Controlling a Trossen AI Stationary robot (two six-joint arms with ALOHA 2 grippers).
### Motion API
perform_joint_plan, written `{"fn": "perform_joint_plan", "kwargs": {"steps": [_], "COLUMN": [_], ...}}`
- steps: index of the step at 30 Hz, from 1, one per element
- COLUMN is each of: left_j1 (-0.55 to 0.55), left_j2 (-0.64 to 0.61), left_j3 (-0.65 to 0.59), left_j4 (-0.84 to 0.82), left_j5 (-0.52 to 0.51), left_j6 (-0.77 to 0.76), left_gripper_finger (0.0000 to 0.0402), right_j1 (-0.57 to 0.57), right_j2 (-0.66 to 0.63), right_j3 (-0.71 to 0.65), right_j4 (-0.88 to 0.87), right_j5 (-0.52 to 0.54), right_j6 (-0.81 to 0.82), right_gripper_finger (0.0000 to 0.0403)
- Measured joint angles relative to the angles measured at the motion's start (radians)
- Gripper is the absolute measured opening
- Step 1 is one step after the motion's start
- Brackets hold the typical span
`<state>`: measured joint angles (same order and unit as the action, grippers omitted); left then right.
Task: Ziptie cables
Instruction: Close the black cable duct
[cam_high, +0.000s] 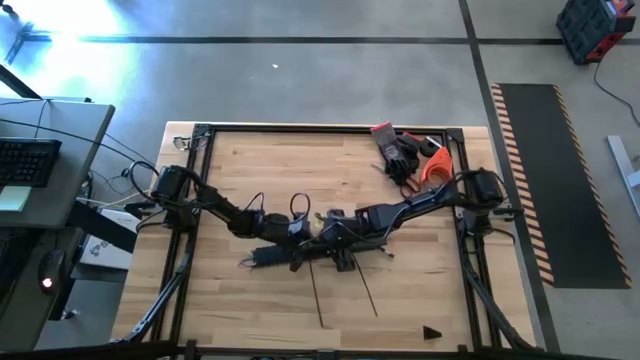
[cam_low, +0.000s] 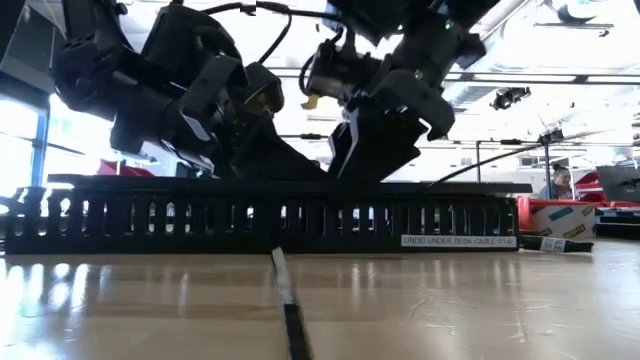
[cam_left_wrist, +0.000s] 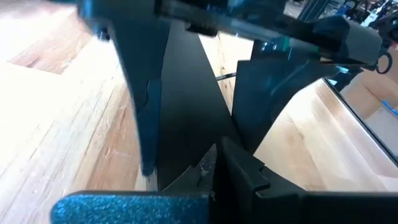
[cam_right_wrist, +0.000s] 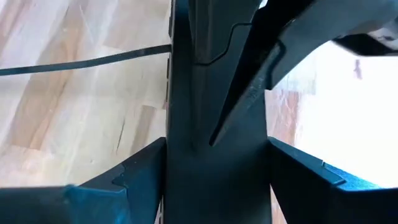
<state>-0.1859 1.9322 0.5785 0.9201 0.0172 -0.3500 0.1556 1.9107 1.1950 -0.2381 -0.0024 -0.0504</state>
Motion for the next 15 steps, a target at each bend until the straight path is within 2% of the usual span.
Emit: {"fn": "perform_joint_plan", "kwargs": {"steps": [6, 12, 15], "left_j1": [-0.012, -0.020, -0.031], "left_j2": [-0.007, -0.009, -0.011], "left_j3": [-0.009, -0.013, -0.013], "left_j4": [-0.008, -0.003, -0.003], "left_j5": [0.000, -0.007, -0.011], "left_j6": [0.004, 0.044, 0.056], "left_gripper_finger": [0.0000, 0.0000, 0.0000], "right_j1": [0.030, 0.073, 0.082], "right_j2": [-0.071, -0.149, -0.170], "right_j3": [0.009, 0.002, -0.036], "right_j4": [0.001, -0.099, -0.051], "right_j5": [0.071, 0.160, 0.186], "right_j6": [-0.014, 0.004, 0.040], "right_gripper_finger": [0.0240, 0.0240, 0.0240]}}
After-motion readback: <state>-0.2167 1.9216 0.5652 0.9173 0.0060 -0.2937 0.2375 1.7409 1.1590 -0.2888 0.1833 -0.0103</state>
